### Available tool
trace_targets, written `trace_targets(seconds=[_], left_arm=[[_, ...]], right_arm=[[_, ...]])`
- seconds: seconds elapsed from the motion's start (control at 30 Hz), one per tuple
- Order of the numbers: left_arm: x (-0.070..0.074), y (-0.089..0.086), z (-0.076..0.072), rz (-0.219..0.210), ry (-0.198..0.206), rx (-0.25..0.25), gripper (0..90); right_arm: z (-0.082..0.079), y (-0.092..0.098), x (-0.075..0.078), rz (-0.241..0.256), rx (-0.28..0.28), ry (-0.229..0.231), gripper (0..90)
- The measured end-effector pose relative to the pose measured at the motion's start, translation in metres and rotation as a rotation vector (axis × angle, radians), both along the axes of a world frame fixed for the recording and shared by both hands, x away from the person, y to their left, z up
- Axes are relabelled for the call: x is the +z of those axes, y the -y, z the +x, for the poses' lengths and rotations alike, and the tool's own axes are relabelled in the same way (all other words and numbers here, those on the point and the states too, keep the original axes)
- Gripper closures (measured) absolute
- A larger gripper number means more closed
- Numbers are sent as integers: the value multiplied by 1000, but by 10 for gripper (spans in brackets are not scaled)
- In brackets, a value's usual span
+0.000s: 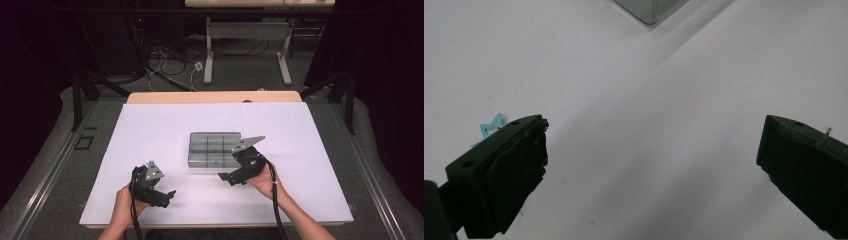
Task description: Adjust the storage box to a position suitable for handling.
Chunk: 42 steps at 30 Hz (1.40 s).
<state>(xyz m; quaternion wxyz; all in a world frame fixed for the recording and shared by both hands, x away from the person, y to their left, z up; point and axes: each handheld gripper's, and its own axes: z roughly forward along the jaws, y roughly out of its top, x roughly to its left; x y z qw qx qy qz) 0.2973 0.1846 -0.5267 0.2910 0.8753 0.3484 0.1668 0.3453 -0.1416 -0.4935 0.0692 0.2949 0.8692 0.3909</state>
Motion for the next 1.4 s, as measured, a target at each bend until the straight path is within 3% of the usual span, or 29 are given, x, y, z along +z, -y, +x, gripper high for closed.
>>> trace_targets(seconds=[0.07,0.1,0.4,0.43,0.7,0.73,0.9,0.93,1.13,1.4], left_arm=[[1,-1,0,5,-15,-8,0],[0,0,0,0,0,-1,0],[0,0,-1,1,8,1,0],[0,0,-1,1,7,1,0],[1,0,-1,0,10,0,0],[1,0,-1,1,12,-3,0],[1,0,-1,3,14,-7,0],[3,-1,0,9,-2,-17,0],[2,-1,0,3,-5,-20,0],[1,0,-1,2,12,-15,0]], right_arm=[[-3,2,-3,9,0,2,67],[-5,4,-5,8,1,1,59],[-17,17,-13,52,-25,21,39],[-19,18,-12,43,-22,5,31],[-23,25,-20,57,-20,9,0],[-24,25,-19,52,-17,-9,0],[-24,25,-22,45,-9,13,0],[-24,25,-21,41,-4,1,0],[-23,25,-22,46,-8,1,0],[-23,25,-24,45,-2,-3,0]])
